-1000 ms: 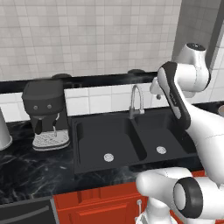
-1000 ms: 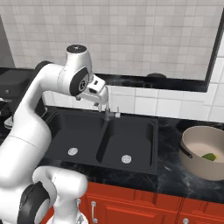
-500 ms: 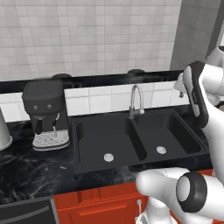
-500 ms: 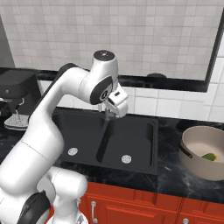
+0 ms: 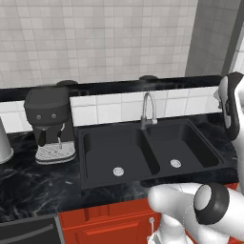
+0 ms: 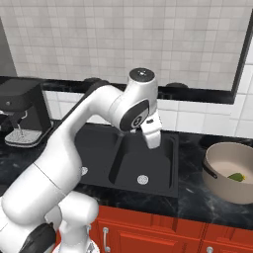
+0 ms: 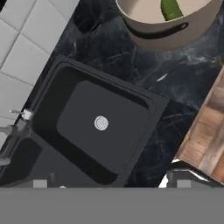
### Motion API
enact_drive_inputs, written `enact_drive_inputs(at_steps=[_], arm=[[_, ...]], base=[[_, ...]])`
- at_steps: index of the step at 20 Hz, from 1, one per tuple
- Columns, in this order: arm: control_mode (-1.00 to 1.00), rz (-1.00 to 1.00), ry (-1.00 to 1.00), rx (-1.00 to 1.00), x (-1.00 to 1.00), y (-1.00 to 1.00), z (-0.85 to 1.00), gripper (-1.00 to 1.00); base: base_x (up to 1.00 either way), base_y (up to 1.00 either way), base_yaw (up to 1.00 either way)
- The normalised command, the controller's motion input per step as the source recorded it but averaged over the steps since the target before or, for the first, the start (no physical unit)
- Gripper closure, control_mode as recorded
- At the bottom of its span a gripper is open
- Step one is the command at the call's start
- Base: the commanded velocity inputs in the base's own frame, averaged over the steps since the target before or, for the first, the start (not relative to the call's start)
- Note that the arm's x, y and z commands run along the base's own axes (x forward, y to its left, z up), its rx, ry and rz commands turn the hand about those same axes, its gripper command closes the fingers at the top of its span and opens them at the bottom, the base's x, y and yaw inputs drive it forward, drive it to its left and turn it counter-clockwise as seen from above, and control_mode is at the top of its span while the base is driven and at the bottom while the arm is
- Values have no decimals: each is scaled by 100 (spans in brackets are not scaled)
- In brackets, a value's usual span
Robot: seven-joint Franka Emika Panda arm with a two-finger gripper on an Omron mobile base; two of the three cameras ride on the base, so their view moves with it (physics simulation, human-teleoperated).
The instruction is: Dump the cucumber from the pot into the sink. Then turn on the water and wash the cucumber. Then turn off the water and put the cucumber back in the pot.
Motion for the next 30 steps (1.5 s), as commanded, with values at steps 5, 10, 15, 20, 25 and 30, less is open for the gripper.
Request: enact_drive_inputs(at_steps=[5, 10, 15, 20, 25, 30], arm=[[-100, -35, 0, 12, -13, -67, -19, -100], [-100, -20, 0, 11, -9, -62, -15, -100], [-100, -19, 0, 13, -1, -62, -13, -100], [-100, -13, 1, 11, 0, -63, -19, -100], [-100, -11, 4, 7, 0, -56, -26, -100], [-100, -8, 7, 5, 0, -50, -21, -100]], base=[[0, 0, 0], [0, 0, 0], [0, 0, 0], [0, 0, 0], [0, 0, 0], [0, 0, 0]])
